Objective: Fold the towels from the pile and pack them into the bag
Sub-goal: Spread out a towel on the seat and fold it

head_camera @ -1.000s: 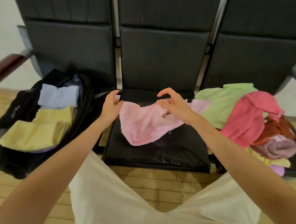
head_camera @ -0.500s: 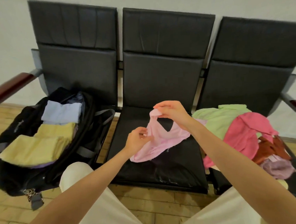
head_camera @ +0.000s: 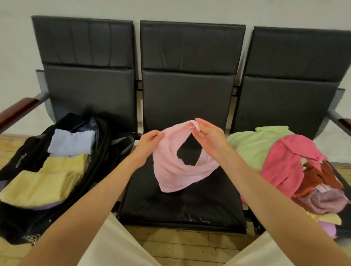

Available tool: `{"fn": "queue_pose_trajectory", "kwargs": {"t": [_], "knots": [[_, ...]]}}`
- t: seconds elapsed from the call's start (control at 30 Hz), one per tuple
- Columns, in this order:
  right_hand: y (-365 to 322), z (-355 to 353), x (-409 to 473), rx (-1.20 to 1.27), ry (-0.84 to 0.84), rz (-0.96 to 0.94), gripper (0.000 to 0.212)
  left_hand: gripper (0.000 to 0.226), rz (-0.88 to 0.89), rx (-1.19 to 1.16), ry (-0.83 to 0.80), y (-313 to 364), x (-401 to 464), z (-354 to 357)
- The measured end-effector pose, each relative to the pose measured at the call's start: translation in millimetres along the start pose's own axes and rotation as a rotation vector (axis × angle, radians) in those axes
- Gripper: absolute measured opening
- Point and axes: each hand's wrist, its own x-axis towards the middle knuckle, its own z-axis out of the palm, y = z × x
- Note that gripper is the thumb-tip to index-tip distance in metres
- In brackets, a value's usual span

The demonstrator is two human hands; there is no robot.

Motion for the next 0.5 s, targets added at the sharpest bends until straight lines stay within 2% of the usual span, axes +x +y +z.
{"fn": "queue_pose_trajectory", "kwargs": {"t": [0.1,0.17,0.37,0.43,0.5], "knots": [[6.5,0.1,-5.7,0.002,-0.026,0.022,0.034,0.035,0.016,-0.089,-0.071,10.9,4.3,-16.8],[8.6,0.3,-9.9,-0.017,-0.043,0.033,0.033,0.037,0.031,-0.038,-0.097,11.5,7.0,-22.1],[20.7,-6.6,-13.4,-0.137,0.002,0.094,0.021,0.036,0.064,0.517,-0.259,-24.7,-3.8,-8.5],[25.0,-6.7,-14.5,-0.179,0.025,0.106,0.018,0.042,0.131,0.71,-0.211,-35.5,-12.0,0.1],[27.7,-6.9,-15.6,-0.201,0.025,0.107,0.017,0.044,0.192,0.779,-0.154,-43.8,-16.5,6.9]]}}
